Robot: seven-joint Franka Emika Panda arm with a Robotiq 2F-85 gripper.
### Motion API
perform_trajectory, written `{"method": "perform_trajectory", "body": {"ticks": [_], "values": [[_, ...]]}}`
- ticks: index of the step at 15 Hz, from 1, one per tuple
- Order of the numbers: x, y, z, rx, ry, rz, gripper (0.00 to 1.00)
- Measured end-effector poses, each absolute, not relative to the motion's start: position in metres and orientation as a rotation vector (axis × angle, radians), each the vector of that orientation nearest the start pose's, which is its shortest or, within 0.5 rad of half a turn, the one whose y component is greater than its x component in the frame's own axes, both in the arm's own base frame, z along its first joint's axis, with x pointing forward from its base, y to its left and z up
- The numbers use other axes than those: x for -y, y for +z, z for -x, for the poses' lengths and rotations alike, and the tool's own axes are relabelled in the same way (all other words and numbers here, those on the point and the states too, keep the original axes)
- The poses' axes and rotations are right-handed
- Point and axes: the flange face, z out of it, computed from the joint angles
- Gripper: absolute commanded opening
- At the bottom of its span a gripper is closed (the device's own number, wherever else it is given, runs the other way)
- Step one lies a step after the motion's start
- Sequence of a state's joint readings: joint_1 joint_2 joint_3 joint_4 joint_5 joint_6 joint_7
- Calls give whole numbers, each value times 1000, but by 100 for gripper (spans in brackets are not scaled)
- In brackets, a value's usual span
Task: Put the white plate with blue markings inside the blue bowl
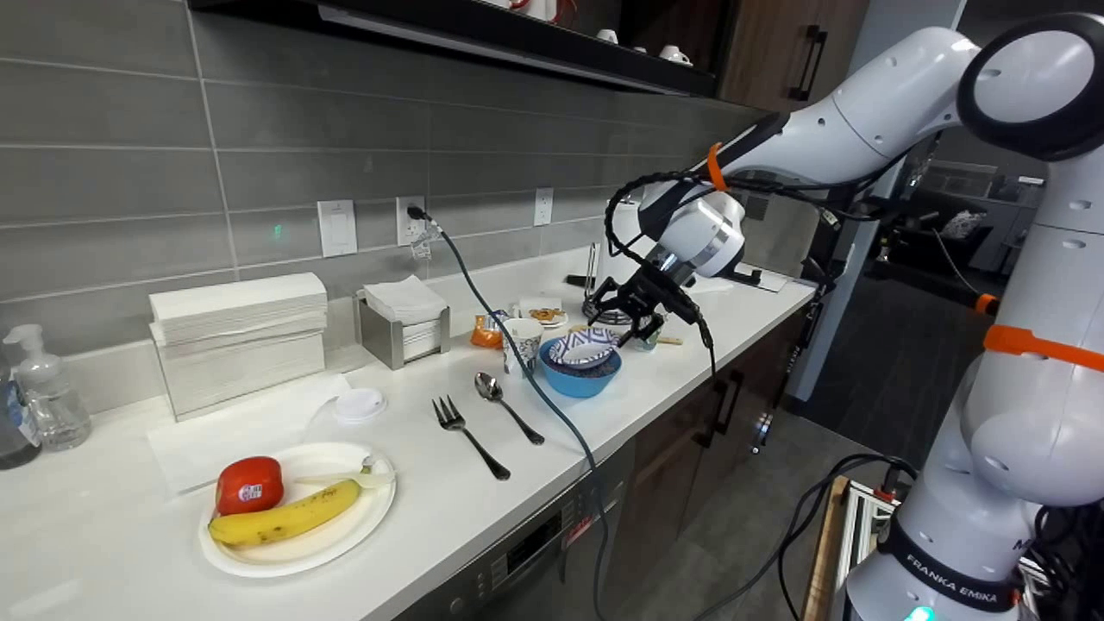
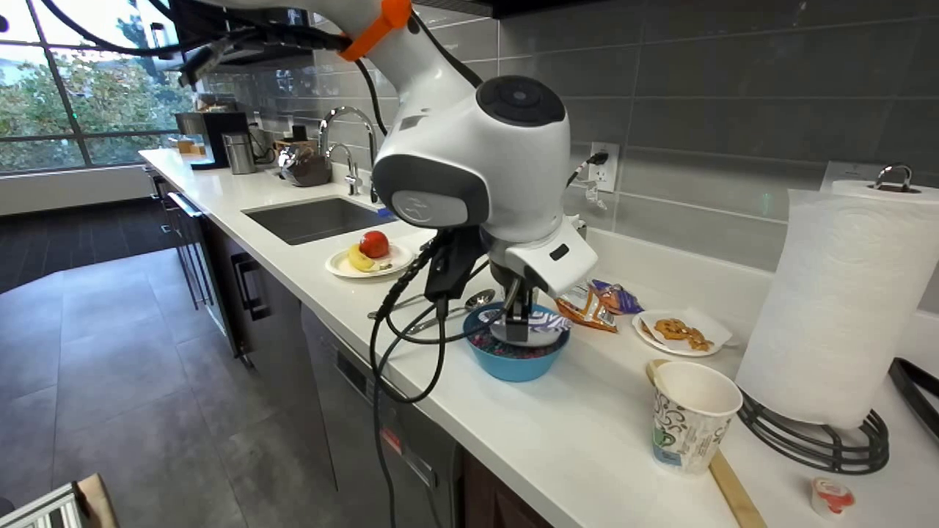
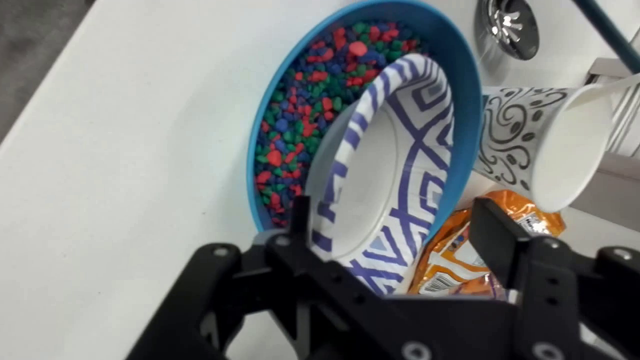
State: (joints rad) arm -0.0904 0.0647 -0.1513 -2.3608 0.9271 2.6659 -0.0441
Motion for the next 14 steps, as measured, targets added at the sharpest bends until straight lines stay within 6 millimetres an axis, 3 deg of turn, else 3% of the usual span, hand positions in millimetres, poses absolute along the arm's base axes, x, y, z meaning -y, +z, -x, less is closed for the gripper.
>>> {"method": "perform_trajectory", "body": {"ticks": [5, 14], "values": [[138, 343, -481, -1178, -388, 2371, 100], [144, 338, -461, -1243, -344, 2589, 100]]}}
